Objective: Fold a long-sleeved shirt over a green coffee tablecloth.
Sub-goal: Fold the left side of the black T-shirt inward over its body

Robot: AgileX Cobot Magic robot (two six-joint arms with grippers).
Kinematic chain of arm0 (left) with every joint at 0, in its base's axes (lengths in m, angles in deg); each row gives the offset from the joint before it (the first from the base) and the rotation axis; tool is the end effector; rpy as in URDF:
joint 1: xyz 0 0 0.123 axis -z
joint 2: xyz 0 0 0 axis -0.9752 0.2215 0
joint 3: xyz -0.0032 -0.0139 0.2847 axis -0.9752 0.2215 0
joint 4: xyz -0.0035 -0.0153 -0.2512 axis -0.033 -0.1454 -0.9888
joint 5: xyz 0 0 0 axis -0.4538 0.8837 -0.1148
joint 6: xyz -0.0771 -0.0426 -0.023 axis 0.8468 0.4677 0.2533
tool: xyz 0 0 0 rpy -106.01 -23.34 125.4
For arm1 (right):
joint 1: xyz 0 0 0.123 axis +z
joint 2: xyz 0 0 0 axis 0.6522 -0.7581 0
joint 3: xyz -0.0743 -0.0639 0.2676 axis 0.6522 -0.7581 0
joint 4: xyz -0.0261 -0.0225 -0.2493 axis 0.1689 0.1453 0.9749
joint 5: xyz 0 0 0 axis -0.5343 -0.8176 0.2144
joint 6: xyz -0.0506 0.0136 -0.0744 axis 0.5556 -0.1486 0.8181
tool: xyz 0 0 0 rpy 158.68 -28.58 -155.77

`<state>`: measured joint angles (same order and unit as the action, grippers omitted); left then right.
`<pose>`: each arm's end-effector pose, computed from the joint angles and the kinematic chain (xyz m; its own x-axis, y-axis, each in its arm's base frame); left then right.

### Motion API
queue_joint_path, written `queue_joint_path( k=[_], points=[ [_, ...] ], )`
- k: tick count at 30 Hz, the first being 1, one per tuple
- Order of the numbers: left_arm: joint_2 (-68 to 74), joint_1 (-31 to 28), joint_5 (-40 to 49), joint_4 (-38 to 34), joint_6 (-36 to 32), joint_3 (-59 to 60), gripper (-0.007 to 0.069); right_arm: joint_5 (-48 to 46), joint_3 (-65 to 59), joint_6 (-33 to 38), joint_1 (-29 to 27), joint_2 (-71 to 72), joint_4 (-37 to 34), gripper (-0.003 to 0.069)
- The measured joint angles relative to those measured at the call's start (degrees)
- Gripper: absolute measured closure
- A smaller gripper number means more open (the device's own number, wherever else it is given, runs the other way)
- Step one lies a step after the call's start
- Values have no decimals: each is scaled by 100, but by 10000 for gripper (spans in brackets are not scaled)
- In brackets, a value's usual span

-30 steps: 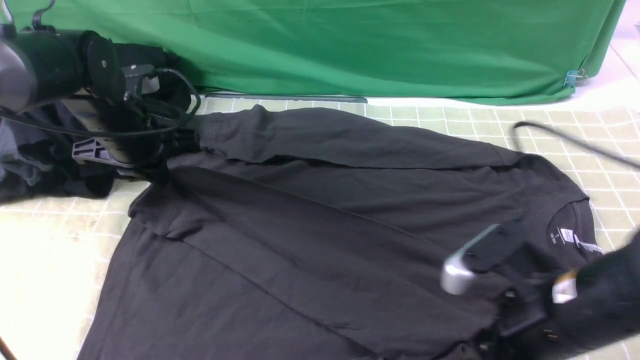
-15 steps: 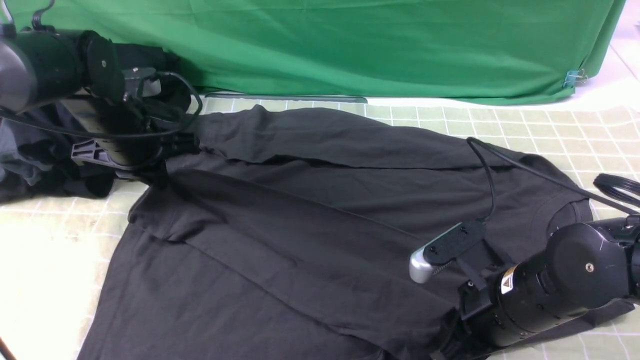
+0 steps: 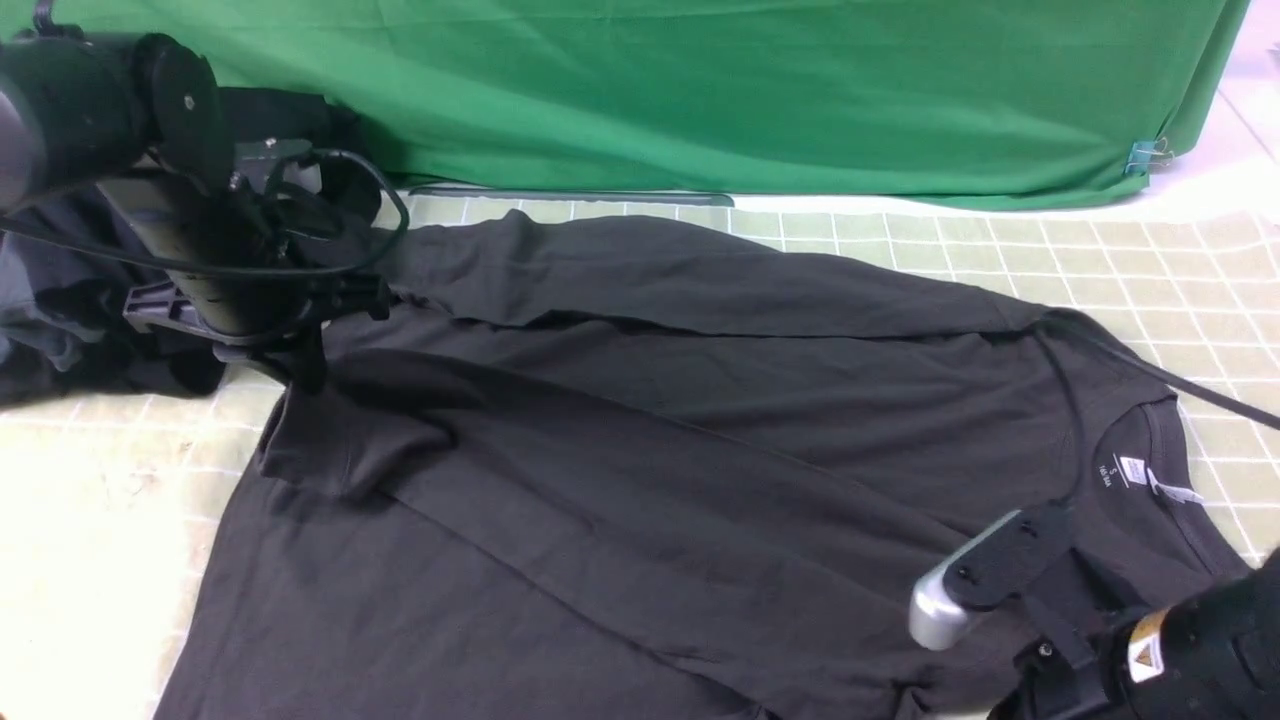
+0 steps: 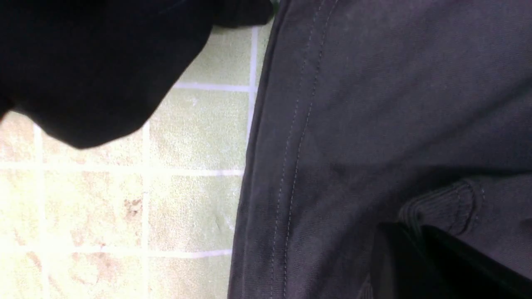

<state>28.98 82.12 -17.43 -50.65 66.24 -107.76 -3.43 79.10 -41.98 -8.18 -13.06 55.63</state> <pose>0.3952 -0.0343 0.2280 -0.9514 -0.0478 -0.3043 -0.0361 0.9984 -0.0438 0.1699 0.1272 0.1897 -0.8056 -0.4697 -0.3611 -0.5534 0.8142 0.1756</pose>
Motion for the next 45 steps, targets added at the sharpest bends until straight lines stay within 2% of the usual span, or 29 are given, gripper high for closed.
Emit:
queue_joint_path(
  k=[2,4,5,7,9,11,13,15,18,19,20,21,26,32,38,40,41,42,45],
  points=[
    [0,0,0,31,-5,0,611,44,19,-99,0,0,0,639],
    [0,0,-66,31,-5,0,611,92,160,-204,0,-74,0,562],
    [0,0,-122,31,-5,0,611,124,291,-211,0,-173,0,477],
    [0,0,-171,31,-5,0,611,160,475,-206,0,-394,0,382],
    [0,0,-235,31,-5,0,611,221,623,-206,0,-627,0,324],
    [0,0,-289,31,-5,0,611,272,735,-206,0,-947,0,298],
    [0,0,-327,31,-5,0,611,284,793,-206,0,-1108,0,301],
    [0,0,-391,31,-11,0,611,334,858,-206,0,-1393,0,333],
    [0,0,-432,31,-16,0,611,391,914,-184,0,-1674,13,494],
    [0,0,-432,31,-16,0,611,391,914,-183,0,-1675,14,505],
    [0,0,-432,31,-16,0,611,372,927,-144,0,-1683,19,588],
    [0,0,-432,31,-16,0,611,340,927,-125,0,-1663,19,613],
    [0,0,-283,31,-16,0,611,-167,920,-73,0,-1265,46,656],
    [0,0,-28,31,-88,0,611,-365,344,-195,0,-410,46,658],
    [0,0,-43,31,-153,0,611,-126,38,-374,0,-82,75,648],
    [0,0,-61,31,-153,0,611,28,171,-567,0,-141,75,583],
    [0,0,-66,31,-153,0,611,40,187,-583,0,-153,75,575],
    [0,0,-95,31,-153,0,611,94,342,-640,0,-295,87,495],
    [0,0,-135,31,-153,0,611,142,668,-639,0,-708,124,356]
  ],
)
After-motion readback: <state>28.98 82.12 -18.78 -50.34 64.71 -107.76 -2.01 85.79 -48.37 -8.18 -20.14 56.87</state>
